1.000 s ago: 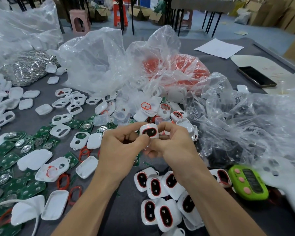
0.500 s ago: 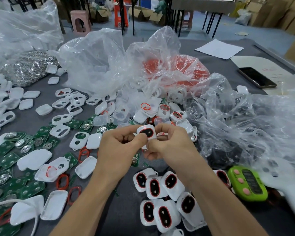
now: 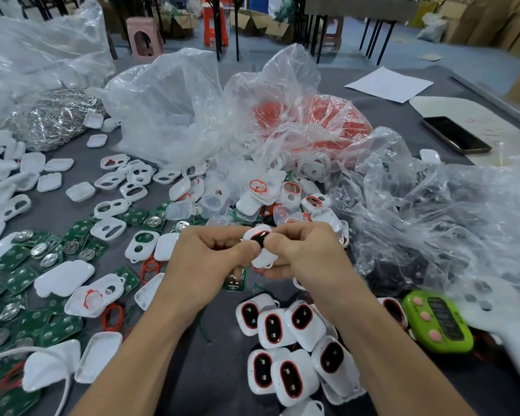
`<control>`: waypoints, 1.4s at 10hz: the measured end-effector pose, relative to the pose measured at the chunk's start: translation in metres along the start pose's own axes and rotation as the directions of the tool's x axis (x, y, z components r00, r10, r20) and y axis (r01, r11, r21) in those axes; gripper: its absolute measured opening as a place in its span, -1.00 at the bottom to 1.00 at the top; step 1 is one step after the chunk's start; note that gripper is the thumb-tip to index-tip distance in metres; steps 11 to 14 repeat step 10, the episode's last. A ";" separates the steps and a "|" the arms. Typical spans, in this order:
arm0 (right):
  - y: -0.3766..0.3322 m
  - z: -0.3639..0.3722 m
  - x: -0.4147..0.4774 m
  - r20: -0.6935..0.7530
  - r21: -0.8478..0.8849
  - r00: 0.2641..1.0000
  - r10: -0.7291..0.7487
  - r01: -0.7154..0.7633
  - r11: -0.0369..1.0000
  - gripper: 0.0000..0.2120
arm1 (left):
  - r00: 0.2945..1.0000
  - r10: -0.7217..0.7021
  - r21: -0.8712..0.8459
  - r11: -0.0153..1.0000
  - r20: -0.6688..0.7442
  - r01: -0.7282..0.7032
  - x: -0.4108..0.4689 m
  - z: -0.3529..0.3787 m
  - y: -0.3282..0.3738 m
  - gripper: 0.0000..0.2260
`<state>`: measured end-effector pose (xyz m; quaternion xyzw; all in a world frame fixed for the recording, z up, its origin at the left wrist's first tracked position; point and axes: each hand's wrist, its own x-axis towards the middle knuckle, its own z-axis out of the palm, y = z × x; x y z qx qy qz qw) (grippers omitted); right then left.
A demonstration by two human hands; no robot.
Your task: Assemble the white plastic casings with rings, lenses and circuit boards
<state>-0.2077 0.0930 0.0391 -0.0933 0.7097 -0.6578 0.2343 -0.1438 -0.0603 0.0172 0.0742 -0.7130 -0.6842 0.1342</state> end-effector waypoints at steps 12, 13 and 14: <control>-0.012 -0.038 -0.082 0.167 -0.634 0.978 0.123 0.011 0.773 -0.87 | 0.970 0.022 0.296 0.954 -0.242 0.052 -0.029 -0.007 0.036 -0.43; -0.012 -0.038 -0.082 0.167 -0.634 0.978 0.123 0.011 0.773 -0.87 | 0.970 0.022 0.296 0.954 -0.242 0.052 -0.029 -0.007 0.036 -0.43; -0.012 -0.038 -0.082 0.167 -0.634 0.978 0.123 0.011 0.773 -0.87 | 0.970 0.022 0.296 0.954 -0.242 0.052 -0.029 -0.007 0.036 -0.43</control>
